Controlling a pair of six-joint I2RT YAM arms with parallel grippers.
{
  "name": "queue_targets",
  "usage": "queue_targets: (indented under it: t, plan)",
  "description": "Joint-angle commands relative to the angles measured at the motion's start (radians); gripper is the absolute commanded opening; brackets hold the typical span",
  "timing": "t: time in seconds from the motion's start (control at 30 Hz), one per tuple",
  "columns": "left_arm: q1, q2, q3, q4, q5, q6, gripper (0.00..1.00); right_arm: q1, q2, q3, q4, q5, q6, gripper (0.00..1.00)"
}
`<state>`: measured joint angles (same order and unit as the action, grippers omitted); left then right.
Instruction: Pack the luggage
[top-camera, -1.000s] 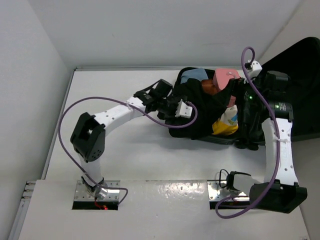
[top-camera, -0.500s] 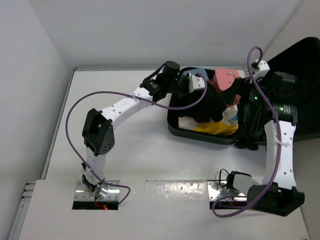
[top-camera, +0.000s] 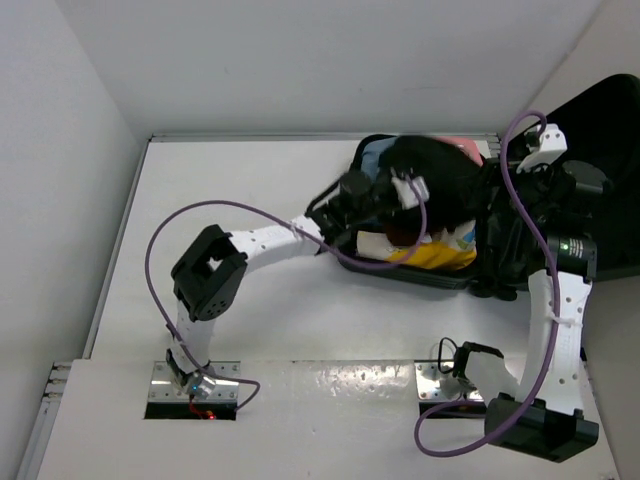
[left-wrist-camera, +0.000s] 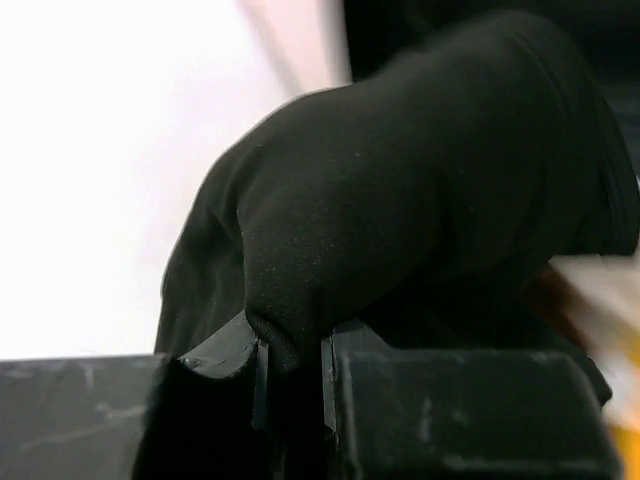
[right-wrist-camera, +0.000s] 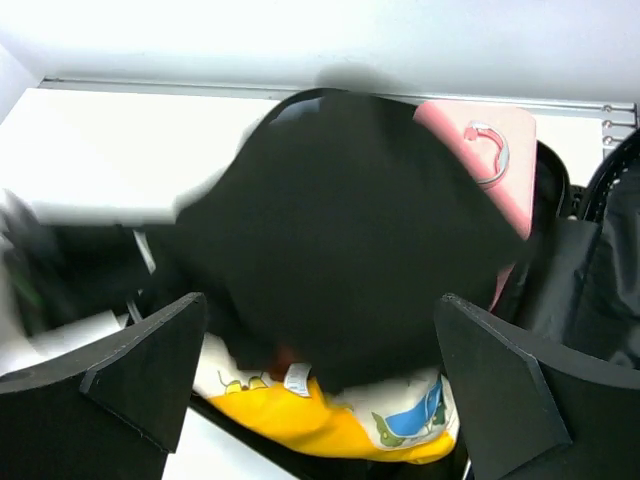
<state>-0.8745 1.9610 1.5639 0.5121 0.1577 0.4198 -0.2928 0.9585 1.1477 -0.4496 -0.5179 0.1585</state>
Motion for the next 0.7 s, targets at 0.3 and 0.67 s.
queue_targets:
  t: [0.3, 0.67]
  plan:
    - [-0.081, -0.031, -0.228, -0.032, 0.005, 0.097, 0.37, 0.012, 0.083, -0.066, 0.026, -0.151, 0.058, 0.86]
    - [-0.001, -0.301, -0.381, 0.011, 0.23, 0.013, 0.99, 0.228, 0.288, -0.099, 0.19, -0.028, 0.104, 0.85]
